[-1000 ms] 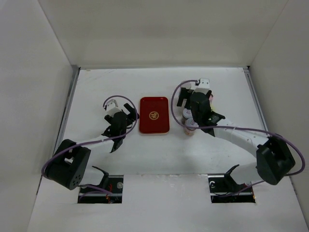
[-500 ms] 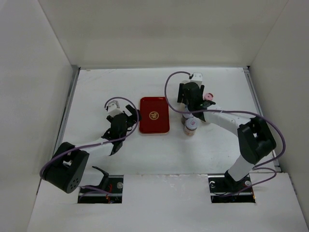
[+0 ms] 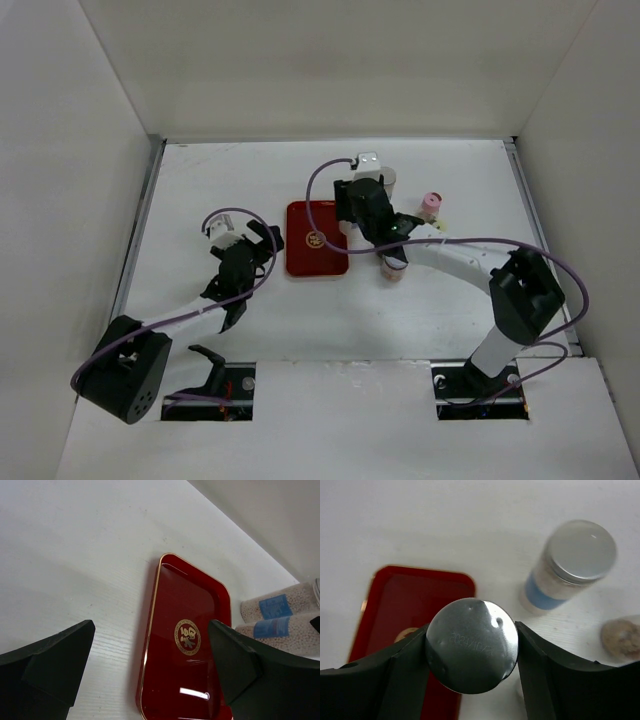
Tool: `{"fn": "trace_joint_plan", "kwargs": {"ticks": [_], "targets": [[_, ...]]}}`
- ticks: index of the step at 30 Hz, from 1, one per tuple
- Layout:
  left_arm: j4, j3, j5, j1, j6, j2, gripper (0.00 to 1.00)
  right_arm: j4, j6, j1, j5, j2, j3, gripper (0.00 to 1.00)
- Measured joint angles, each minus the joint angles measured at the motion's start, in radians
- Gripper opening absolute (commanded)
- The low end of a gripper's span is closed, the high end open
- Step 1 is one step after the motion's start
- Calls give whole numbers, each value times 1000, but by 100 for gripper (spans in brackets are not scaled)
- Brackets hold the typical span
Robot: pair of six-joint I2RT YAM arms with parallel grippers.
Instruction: Organize the condiment bottles
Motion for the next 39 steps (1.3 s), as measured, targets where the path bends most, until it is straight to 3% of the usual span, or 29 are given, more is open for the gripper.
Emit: {"fn": "trace_joint_plan", "kwargs": {"ticks": [9, 20, 28, 34, 39], "targets": [[-9, -42, 6, 80, -73, -17, 100, 70, -3, 67, -57, 200, 260, 42], [-6, -42, 42, 92, -105, -9, 100, 56, 28, 71, -128, 386, 406, 43], [-5, -42, 56, 96, -109, -8, 100, 69, 48, 85, -130, 414, 428, 85], [-4, -42, 62, 96, -109, -7, 100, 90, 52, 98, -134, 267, 299, 92], [-4, -42, 63, 96, -110, -6, 100, 145, 54, 79, -117, -79, 31, 92]]}}
